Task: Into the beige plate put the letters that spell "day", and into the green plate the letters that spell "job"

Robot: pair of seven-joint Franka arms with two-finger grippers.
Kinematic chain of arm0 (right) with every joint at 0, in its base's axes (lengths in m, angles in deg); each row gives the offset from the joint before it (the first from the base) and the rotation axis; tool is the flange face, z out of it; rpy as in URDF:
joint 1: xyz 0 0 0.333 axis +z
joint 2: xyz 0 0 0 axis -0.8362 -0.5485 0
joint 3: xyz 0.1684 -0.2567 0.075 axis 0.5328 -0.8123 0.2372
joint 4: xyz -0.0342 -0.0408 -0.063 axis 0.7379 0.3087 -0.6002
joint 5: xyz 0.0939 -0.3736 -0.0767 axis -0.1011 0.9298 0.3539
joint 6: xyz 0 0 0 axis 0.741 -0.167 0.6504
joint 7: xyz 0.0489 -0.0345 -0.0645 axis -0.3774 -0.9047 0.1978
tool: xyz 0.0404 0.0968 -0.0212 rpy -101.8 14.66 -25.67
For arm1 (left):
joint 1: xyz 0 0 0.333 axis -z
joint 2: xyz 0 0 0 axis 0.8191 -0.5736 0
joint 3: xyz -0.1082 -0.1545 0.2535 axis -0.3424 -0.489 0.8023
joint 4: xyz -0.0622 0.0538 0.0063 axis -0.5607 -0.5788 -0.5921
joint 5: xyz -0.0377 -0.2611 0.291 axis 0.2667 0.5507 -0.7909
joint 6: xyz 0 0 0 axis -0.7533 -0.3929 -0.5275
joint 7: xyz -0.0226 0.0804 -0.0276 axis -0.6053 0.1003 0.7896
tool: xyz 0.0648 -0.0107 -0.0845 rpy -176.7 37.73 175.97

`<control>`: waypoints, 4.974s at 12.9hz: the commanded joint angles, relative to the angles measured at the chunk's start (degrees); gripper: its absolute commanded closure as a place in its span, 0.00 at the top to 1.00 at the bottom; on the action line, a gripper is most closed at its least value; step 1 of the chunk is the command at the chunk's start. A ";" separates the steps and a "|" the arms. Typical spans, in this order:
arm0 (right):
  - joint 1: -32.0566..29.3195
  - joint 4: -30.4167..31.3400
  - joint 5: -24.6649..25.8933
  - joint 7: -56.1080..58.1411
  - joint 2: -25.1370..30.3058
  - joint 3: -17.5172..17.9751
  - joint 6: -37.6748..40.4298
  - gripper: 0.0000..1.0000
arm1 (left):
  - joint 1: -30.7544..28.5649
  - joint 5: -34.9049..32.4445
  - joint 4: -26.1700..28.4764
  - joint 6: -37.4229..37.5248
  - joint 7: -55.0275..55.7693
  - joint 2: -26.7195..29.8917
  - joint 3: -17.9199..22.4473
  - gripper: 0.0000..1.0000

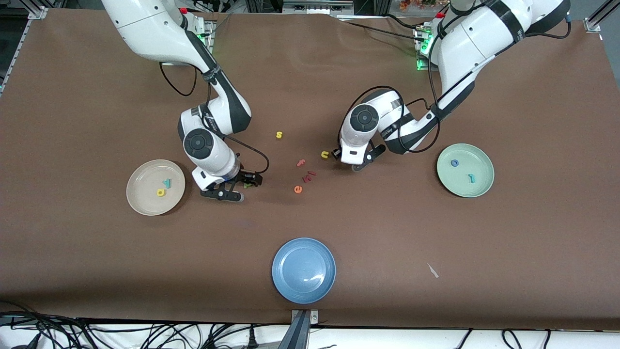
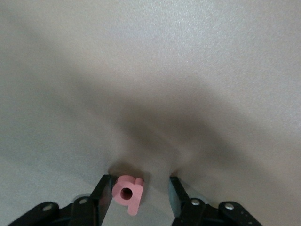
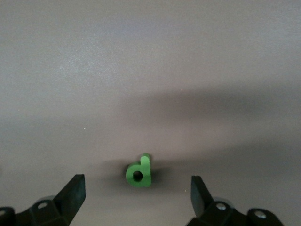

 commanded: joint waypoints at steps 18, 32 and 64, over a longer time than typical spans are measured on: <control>0.80 -3.24 1.10 -0.09 -4.04 -0.07 0.00 0.43 | -2.61 -0.58 -3.20 7.00 -4.88 1.57 -2.52 0.28; 0.36 -7.99 2.58 2.09 -3.17 -0.68 9.04 0.19 | -36.11 -3.65 -8.67 27.07 -60.07 2.63 0.43 0.29; 7.65 -8.76 2.42 24.69 10.90 -20.02 36.27 1.00 | 7.04 41.71 -30.71 37.67 -102.79 29.13 54.06 0.98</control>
